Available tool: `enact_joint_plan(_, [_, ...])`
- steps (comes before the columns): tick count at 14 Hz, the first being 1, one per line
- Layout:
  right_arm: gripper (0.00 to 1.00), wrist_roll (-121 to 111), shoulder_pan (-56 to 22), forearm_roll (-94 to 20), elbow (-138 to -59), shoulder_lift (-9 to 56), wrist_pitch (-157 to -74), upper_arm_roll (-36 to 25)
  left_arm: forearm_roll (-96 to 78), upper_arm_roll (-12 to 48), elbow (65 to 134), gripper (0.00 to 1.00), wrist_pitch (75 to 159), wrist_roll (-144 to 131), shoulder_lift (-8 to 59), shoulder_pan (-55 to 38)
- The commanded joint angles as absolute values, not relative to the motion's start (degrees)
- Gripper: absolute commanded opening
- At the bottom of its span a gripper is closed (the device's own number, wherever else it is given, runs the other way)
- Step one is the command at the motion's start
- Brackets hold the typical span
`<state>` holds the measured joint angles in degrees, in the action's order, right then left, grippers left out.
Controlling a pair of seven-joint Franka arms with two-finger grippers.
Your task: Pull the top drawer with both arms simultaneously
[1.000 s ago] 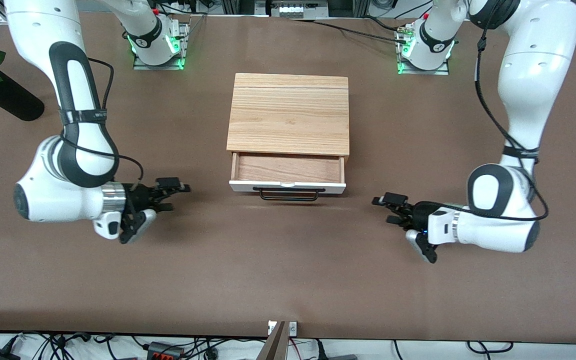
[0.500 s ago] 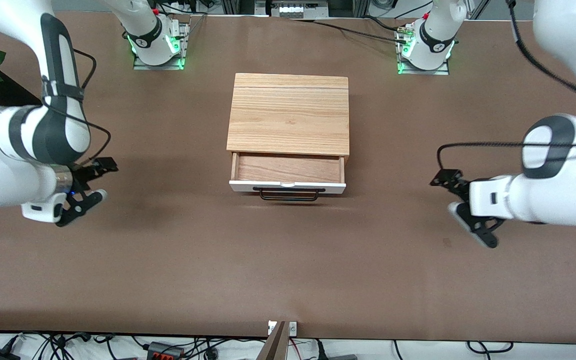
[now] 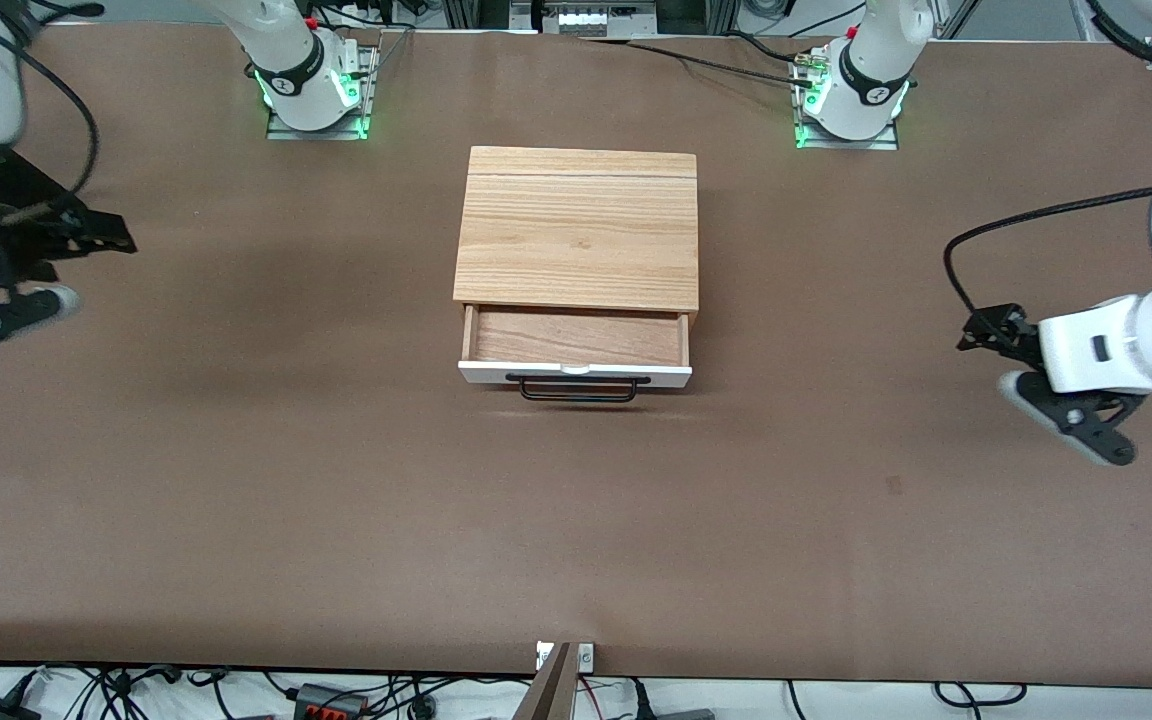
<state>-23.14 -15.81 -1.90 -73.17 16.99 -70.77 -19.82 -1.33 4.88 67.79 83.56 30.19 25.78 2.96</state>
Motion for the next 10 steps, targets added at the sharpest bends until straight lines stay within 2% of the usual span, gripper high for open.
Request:
enact_joint_plan(1, [1.00, -13.67, -13.73, -0.45, -75.30, 14.43, -70.83, -16.28, 0.26, 2.73, 69.35, 1.00, 82.88, 22.01, 21.98, 1.94])
enact_joint_plan(2, [1.00, -11.36, -11.45, 0.87, -78.54, 12.50, -73.62, -12.78, 1.39, 2.72, 69.52, 1.00, 82.62, 18.75, 21.10, 1.93])
enact_joint_plan(5, [1.00, -9.58, -2.67, 2.64, -98.98, 0.22, -92.75, -2.49, 3.25, 3.51, 71.71, 1.00, 82.18, 15.91, 17.76, 1.76])
enact_joint_plan(6, [1.00, -8.62, -1.24, 2.11, -102.18, -1.91, -95.16, -1.68, 2.64, 3.69, 73.28, 1.00, 82.18, 15.91, 16.80, 1.84])
enact_joint_plan(7, [1.00, -6.79, -1.06, 1.76, -102.65, -2.54, -95.10, -1.67, 2.64, 3.78, 76.78, 1.00, 82.87, 15.91, 14.09, 1.67])
enact_joint_plan(10, [1.00, 1.65, -1.06, 1.14, -102.13, -2.55, -94.13, -1.76, 2.55, 4.22, 96.09, 1.00, 94.19, 14.16, 1.71, 1.23])
